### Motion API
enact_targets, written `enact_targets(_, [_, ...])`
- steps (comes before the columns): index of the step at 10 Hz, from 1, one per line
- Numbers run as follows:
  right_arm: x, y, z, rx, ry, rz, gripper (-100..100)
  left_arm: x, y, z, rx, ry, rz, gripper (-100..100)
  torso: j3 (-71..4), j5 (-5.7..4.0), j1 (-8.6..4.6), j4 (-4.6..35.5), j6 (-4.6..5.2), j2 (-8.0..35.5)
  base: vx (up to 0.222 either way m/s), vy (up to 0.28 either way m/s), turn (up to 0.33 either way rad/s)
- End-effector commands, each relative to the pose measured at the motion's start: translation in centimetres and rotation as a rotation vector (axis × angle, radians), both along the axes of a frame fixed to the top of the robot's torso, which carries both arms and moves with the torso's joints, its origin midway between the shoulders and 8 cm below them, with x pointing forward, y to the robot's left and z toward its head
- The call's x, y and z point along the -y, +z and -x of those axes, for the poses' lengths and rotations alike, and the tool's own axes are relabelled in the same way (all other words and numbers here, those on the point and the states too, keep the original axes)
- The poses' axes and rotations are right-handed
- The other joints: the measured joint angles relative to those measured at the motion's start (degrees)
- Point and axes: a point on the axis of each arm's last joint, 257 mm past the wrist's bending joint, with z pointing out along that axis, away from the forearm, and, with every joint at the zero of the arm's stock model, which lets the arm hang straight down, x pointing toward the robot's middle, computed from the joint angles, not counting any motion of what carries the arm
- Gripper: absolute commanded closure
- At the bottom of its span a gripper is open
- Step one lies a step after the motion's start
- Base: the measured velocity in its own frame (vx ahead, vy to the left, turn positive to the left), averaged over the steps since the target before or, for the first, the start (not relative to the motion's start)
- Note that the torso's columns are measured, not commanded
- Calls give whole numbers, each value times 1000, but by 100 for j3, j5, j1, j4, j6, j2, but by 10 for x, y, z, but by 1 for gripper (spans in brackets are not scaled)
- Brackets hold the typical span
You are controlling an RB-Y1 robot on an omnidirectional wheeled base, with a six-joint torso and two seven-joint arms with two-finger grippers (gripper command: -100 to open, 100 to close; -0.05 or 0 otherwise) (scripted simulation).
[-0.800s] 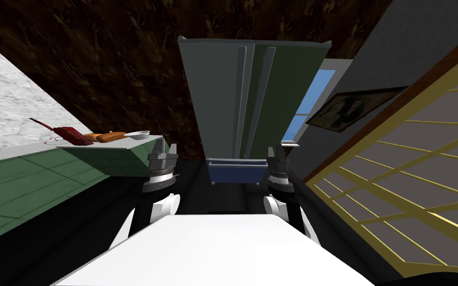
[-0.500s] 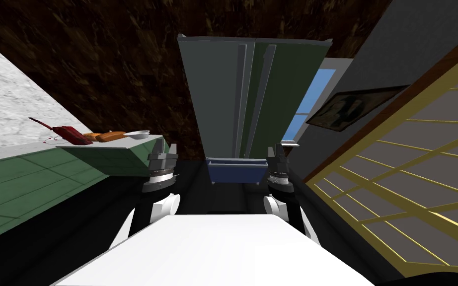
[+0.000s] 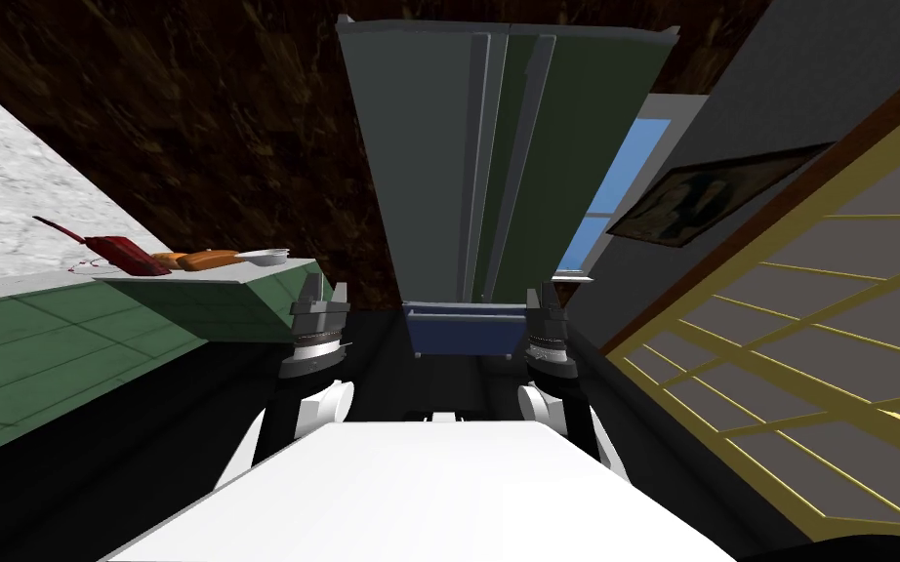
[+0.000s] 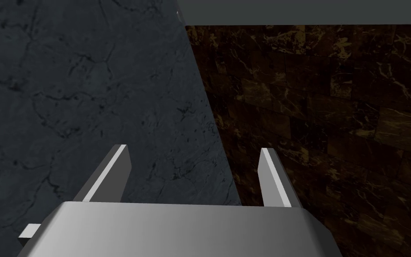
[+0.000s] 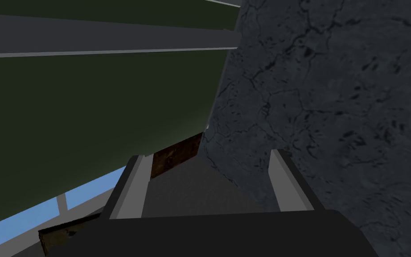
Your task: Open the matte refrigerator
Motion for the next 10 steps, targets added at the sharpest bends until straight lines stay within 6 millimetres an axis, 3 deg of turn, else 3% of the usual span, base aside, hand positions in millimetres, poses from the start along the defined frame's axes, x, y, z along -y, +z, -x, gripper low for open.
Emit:
enact_targets(1, [0, 0, 0, 0, 0, 0, 0, 0, 0, 0, 0, 0, 0, 0, -846, 0, 0, 423, 0, 423, 0, 0, 0])
enact_targets(2, [-5, -6, -6, -24, -12, 66, -100, 0, 0, 0, 0, 0, 0, 0, -1692, 0, 0, 846, 0, 846, 10, 2, 57])
enact_targets(4, [-8, -14, -14, -51, -40, 141, -100, 0, 0, 0, -1, 0, 0, 0, -2200, 0, 1, 1090, 0, 1090, 9, 2, 68])
enact_targets(10, [-6, -45, -50, -150, -206, 419, -100, 0, 0, 0, -1, 0, 0, 0, -2230, 0, 0, 1114, 0, 1112, 14, 4, 85])
